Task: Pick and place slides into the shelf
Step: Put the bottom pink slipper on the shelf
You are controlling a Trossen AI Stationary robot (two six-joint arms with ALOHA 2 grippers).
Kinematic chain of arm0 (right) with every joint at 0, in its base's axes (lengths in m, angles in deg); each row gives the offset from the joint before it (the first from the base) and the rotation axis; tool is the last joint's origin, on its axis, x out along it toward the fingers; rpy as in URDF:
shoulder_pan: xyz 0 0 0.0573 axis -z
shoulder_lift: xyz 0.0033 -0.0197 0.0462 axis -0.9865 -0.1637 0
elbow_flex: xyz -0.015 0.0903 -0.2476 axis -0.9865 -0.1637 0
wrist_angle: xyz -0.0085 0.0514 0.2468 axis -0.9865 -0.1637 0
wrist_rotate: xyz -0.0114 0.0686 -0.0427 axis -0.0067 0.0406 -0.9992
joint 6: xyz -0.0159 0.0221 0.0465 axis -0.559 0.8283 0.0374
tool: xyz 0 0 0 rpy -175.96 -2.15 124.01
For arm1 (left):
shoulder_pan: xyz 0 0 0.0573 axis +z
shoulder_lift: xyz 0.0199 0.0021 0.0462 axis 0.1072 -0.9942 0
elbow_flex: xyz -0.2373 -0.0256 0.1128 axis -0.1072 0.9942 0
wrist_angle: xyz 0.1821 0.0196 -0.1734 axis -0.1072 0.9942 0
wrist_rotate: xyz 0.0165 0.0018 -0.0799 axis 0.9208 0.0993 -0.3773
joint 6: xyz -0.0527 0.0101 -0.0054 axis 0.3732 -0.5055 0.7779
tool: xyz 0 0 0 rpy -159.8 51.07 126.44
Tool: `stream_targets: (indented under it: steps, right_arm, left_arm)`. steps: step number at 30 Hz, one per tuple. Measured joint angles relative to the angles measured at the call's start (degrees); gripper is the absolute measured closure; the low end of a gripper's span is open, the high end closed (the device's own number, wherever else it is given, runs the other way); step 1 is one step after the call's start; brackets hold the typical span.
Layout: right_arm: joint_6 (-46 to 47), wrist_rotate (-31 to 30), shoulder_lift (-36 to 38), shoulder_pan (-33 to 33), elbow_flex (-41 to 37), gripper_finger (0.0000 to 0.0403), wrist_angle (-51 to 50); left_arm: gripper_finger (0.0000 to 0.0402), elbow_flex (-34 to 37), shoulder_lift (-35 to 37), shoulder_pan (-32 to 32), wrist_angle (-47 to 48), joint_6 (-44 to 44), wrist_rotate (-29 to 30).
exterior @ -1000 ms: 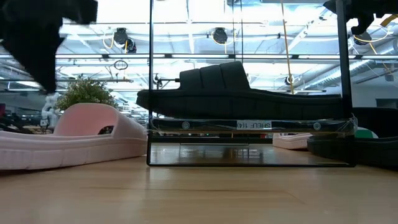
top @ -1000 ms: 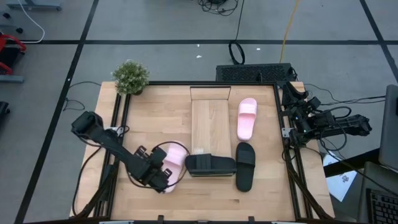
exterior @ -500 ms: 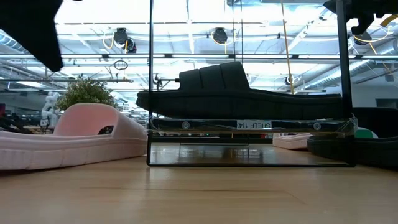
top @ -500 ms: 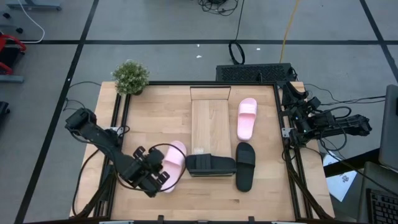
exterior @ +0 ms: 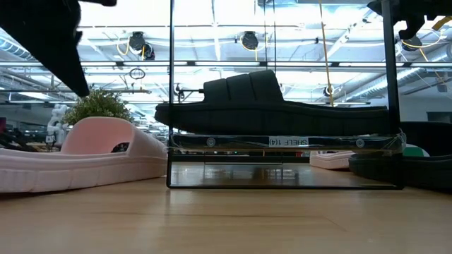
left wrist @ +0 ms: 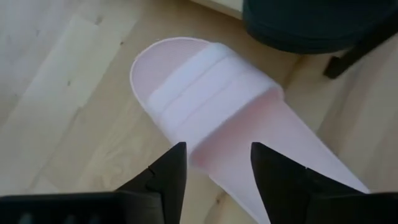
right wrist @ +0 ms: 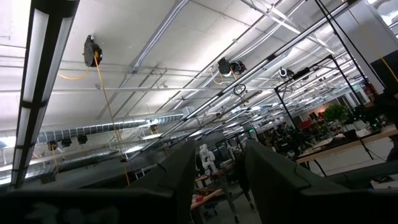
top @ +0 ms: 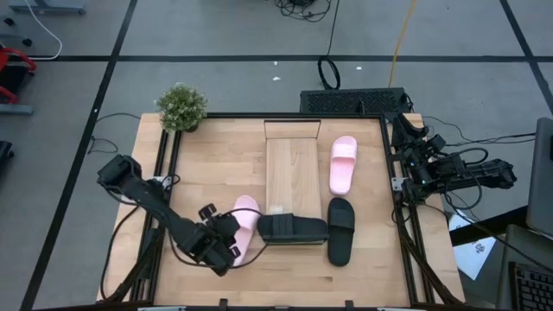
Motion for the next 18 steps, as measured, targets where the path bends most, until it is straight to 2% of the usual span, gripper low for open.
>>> stream_targets:
  steps: [9, 18]
  right_arm:
    - [-0.05, 0.00, 0.00, 0.00, 0.00, 0.0275, -0.01]
    - [-0.07, 0.00, 0.00, 0.00, 0.00, 0.0275, -0.04]
  left_arm:
    - [0.0222, 0.00, -3.25, 2.09, -0.07, -6.32, -1.33]
    - [0.0222, 0.02, -4.24, 2.33, -0.01, -8.30, -2.11]
